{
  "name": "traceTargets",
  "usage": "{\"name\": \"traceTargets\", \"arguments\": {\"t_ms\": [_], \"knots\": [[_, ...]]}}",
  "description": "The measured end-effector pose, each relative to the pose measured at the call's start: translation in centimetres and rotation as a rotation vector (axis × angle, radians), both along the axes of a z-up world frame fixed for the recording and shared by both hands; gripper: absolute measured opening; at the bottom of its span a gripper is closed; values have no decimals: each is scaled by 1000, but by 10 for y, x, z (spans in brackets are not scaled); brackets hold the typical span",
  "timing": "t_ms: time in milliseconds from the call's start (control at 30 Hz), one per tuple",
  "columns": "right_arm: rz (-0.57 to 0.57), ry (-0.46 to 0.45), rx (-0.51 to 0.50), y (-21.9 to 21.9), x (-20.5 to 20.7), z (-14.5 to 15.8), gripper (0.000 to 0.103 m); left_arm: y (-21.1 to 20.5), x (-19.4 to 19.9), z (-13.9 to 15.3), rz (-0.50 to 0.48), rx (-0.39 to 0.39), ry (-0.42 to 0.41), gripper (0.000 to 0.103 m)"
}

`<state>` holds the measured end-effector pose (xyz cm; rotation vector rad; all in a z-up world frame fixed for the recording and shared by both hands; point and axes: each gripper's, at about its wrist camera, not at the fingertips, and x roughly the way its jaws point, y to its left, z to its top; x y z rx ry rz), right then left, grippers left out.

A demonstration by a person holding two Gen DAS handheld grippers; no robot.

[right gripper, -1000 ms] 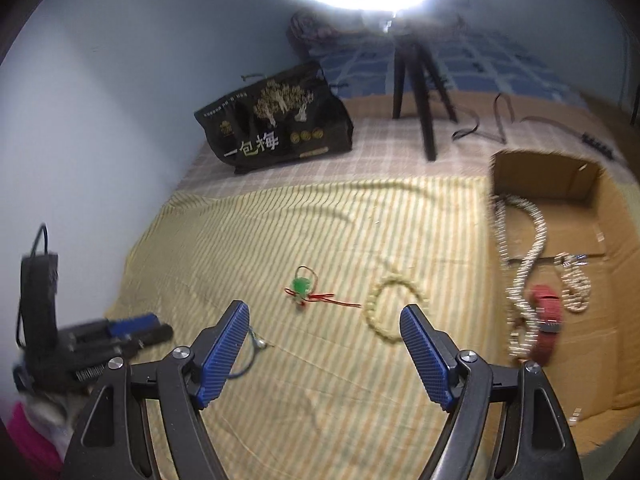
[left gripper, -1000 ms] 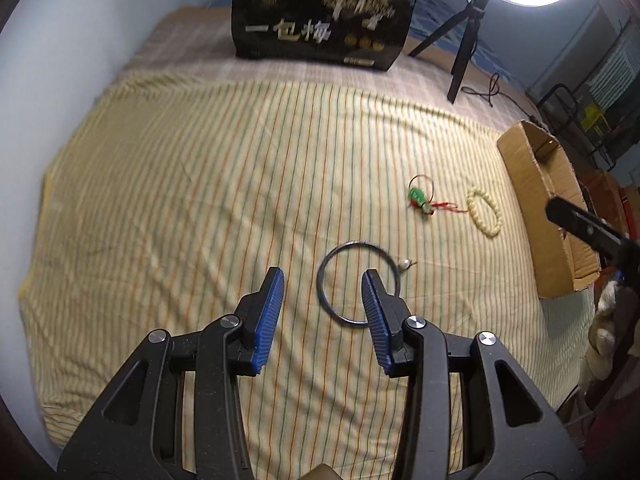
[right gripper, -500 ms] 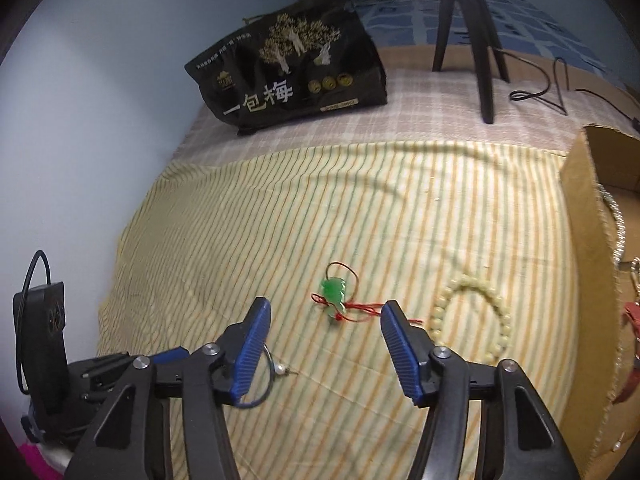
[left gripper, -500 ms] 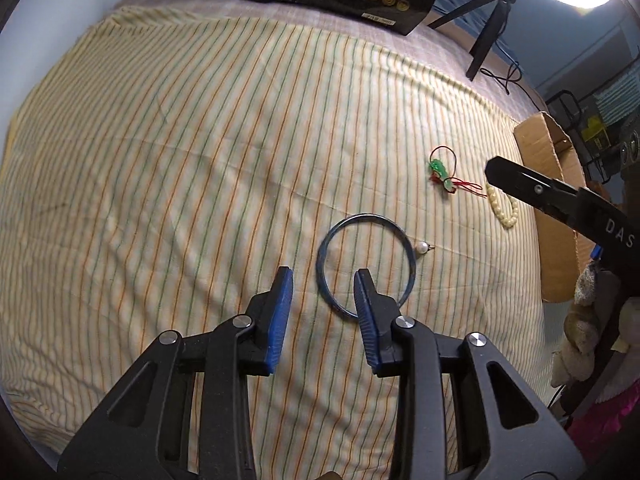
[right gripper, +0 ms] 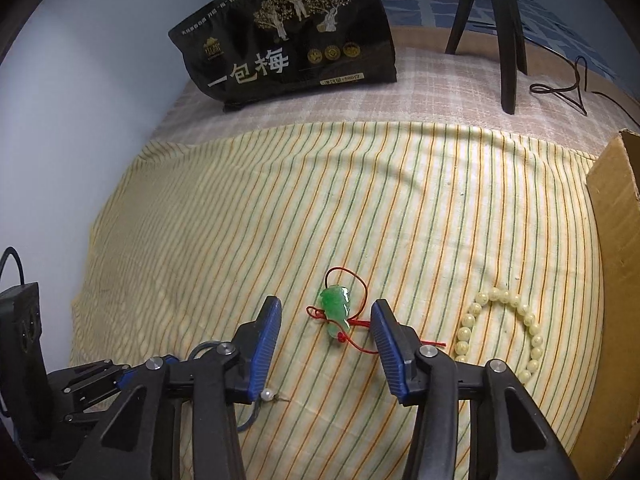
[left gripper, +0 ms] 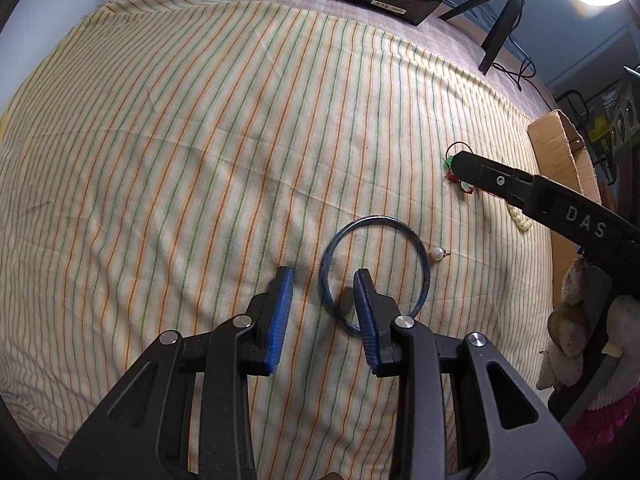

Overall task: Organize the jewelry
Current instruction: 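Grasp the blue bangle with the left tool while the right tool grasps the green jade pendant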

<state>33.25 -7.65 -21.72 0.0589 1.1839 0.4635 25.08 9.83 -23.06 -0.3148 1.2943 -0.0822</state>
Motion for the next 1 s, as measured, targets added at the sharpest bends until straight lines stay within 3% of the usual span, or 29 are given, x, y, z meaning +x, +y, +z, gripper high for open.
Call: {"name": "traceTargets", "arguments": {"t_ms": [367, 667, 867, 900, 1000], "knots": [[23, 0, -53, 5, 4, -12, 42, -5, 3, -4, -21, 32, -5, 26], [70, -73, -201, 19, -6, -17, 23, -11, 1, -5, -36, 86, -21, 4], [60, -73, -176, 15, -7, -17, 12, -20, 1, -2, -52, 111, -39, 1], [57, -72, -171, 13, -7, -16, 6, -20, 1, -1, -50, 105, -40, 1], [50, -72, -148, 8, -9, -12, 6, -19, 0, 7, -41, 80, -57, 1]]}}
